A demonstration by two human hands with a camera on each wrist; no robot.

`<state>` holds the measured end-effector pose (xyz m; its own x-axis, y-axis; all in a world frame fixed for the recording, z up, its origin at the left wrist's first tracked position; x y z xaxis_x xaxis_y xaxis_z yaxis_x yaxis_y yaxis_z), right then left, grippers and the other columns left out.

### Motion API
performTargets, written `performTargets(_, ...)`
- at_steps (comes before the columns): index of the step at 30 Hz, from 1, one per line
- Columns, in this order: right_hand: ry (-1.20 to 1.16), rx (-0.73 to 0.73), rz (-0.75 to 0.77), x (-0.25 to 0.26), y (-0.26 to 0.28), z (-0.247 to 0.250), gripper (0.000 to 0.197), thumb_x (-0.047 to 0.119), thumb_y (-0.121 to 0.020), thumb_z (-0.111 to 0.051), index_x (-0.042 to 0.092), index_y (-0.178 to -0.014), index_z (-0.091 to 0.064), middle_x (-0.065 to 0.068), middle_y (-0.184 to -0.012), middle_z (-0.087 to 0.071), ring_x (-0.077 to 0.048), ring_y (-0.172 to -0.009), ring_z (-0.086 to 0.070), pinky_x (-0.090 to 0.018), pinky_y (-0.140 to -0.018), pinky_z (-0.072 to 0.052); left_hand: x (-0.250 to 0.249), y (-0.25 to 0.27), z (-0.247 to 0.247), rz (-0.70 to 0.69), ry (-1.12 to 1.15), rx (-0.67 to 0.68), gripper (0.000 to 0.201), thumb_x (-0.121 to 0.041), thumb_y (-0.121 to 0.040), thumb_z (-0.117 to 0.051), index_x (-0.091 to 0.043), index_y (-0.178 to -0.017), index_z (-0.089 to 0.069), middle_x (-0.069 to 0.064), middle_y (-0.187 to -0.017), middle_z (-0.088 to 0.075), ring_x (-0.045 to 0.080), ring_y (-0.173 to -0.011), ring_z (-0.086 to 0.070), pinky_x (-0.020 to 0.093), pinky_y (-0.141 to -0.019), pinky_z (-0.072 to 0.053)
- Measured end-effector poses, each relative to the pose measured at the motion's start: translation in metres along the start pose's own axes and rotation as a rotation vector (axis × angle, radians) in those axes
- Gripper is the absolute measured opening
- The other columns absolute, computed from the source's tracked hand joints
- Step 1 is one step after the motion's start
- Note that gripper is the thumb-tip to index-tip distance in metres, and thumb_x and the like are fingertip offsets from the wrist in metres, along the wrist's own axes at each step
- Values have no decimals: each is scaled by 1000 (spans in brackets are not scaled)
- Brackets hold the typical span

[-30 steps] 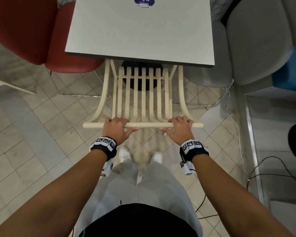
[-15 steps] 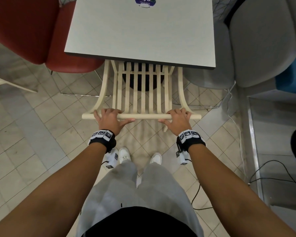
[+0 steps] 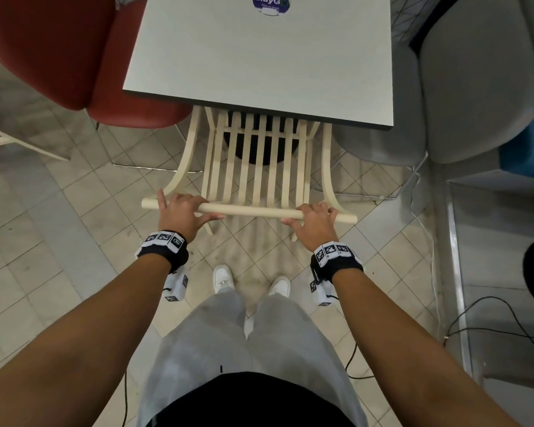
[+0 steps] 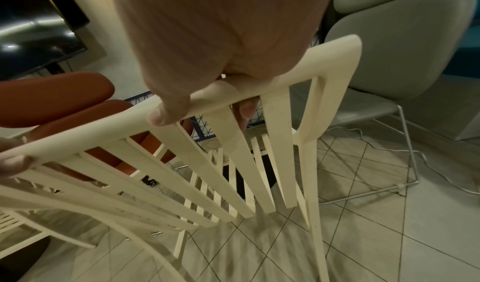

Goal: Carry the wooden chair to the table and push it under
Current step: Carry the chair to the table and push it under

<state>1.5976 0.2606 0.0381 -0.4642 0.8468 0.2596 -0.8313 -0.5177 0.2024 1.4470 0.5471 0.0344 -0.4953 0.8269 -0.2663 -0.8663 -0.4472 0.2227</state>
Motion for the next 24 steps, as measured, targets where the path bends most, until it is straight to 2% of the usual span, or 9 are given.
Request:
performTargets(3,-10,0,0,-3,-1,1,65,75,-82,-42,19,-108,-67,-2,-104,-64,-22,-101,-47,-40,-91,-27,-3,0,-1,22,17,4,77,-88,-75,-44,-25,-105,-78,1,-105,-78,33,-121,-60,71,-124,5)
performTargets(9,-38,12,-14,-4,-8,0,67,77,-80,-43,20,-104,-68,-1,-102,-65,-22,-101,-48,-42,-93,-29,-4,-6,0,38,-1,51,85,-92,-71,-36,-24,-104,-77,1,-100,-76,33,-120,-60,75,-123,7)
performTargets(13,-70,0,-11,-7,-10,2,64,75,-79,-47,20,-102,-68,0,-101,-65,-22,-100,-47,-42,-92,-28,-4,-9,-1,42,-12,70,87,-93,-70,-35,-24,-104,-77,1,-99,-76,33,-118,-60,73,-123,6)
performTargets(16,-88,3,-9,-7,-11,5,61,74,-79,-50,21,-102,-68,1,-100,-65,-21,-101,-46,-41,-92,-27,-4,-12,-2,51,-15,83,86,-93,-68,-37,-25,-102,-77,1,-97,-76,33,-116,-61,74,-124,1)
performTargets(21,-105,47,-19,-14,-17,4,60,76,-78,-49,25,-103,-68,4,-99,-65,-19,-101,-45,-41,-93,-26,-9,-16,0,68,-11,108,72,-87,-74,-54,-26,-104,-77,1,-95,-76,33,-118,-60,73,-123,-3)
performTargets(24,-93,51,-23,-15,-18,3,60,76,-78,-49,25,-102,-68,4,-94,-64,-19,-99,-45,-41,-92,-27,-9,-16,1,70,-13,103,81,-93,-69,-45,-27,-103,-77,2,-94,-76,32,-114,-61,71,-123,-9)
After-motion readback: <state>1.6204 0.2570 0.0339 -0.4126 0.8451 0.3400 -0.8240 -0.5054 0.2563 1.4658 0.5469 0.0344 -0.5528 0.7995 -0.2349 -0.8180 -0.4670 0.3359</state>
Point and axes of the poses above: each hand's wrist, its own y-axis away from the middle knuckle, its own z-axis out of the back of the hand, x = y × z, the point moved 8 cm from there along -y, towards the middle knuckle
